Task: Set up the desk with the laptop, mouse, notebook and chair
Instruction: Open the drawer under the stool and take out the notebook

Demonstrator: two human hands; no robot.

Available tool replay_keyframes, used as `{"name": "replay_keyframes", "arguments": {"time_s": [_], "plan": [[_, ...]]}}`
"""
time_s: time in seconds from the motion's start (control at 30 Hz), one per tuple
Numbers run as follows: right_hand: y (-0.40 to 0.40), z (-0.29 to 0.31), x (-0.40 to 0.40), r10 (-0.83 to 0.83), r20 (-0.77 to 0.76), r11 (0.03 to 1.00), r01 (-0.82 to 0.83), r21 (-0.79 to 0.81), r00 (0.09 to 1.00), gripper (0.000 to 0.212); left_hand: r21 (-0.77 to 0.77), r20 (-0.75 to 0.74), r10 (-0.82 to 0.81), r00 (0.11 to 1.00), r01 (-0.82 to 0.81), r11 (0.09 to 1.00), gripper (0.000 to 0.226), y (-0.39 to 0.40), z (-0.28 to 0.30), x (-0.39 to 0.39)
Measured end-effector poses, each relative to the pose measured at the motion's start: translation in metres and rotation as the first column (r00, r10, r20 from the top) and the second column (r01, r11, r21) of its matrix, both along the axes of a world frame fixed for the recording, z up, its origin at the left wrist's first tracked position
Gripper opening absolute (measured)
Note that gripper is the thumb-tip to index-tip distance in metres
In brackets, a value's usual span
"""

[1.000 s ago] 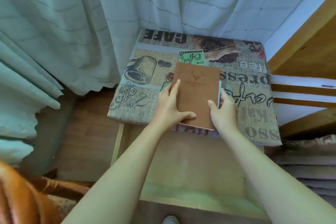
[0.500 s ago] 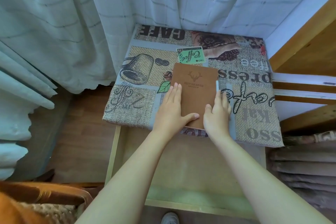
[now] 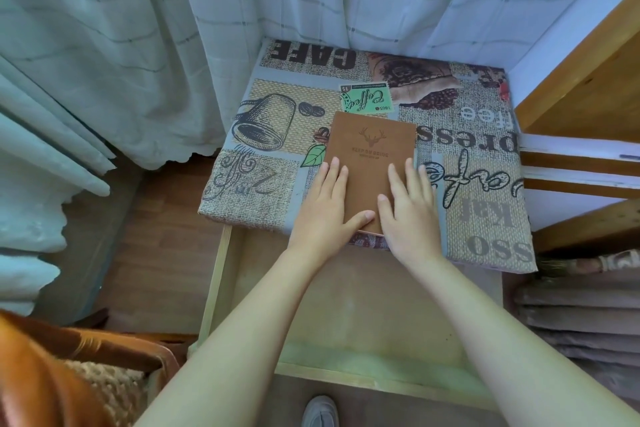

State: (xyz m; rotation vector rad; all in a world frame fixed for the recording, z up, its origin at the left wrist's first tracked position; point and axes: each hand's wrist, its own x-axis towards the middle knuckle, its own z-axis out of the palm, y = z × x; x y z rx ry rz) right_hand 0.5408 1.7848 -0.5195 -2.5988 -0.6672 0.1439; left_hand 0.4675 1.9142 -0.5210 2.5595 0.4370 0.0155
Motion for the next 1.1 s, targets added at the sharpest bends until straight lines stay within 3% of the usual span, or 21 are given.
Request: {"name": "replay_keyframes", "arguments": {"time_s": [0.07, 0.23, 0.37, 0.5, 0.63, 0.8, 0.97, 1.03, 1.1], "plan": [[-0.006, -0.001, -0.004, 0.189, 0.109, 0.973, -0.171, -0.153, 0.976, 0.052, 0.035, 0.018, -0.008, 1.000, 0.008, 0.999, 0.082, -0.002, -0.002, -0.009], [-0.013, -0.001, -0.004, 0.329, 0.016, 0.896, -0.306, -0.321, 0.944, 0.060, 0.146, 0.030, -0.022, 0.999, 0.017, 0.989, 0.078, -0.021, -0.006, -0.050], [-0.022, -0.006, -0.009, 0.377, 0.037, 0.878, -0.344, -0.332, 0.926, 0.069, 0.226, 0.073, -0.138, 0.988, 0.118, 0.967, 0.082, -0.064, -0.029, -0.117], [-0.027, -0.011, -0.016, 0.399, 0.063, 0.874, -0.359, -0.329, 0.915, 0.072, 0.348, -0.025, -0.334, 0.942, 0.321, 0.881, 0.091, -0.095, -0.064, -0.168], [-0.028, -0.015, -0.020, 0.406, 0.097, 0.883, -0.363, -0.297, 0.909, 0.065, 0.416, -0.089, -0.315, 0.945, 0.323, 0.850, 0.103, -0.098, -0.085, -0.179], [-0.029, -0.016, -0.026, 0.416, 0.136, 0.886, -0.367, -0.283, 0.899, 0.056, 0.549, -0.068, -0.300, 0.951, 0.287, 0.785, 0.098, -0.092, -0.099, -0.173], [-0.029, -0.012, -0.027, 0.404, 0.128, 0.892, -0.359, -0.275, 0.906, 0.057, 0.776, -0.023, -0.545, 0.838, 0.358, 0.519, 0.071, -0.092, -0.094, -0.167], [-0.029, -0.011, -0.027, 0.398, 0.121, 0.895, -0.357, -0.266, 0.909, 0.058, 0.816, 0.051, -0.593, 0.804, 0.309, 0.489, 0.055, -0.093, -0.088, -0.167], [-0.029, -0.011, -0.029, 0.390, 0.118, 0.901, -0.352, -0.253, 0.913, 0.058, 0.815, 0.150, -0.607, 0.780, 0.250, 0.523, 0.041, -0.095, -0.081, -0.165]]}}
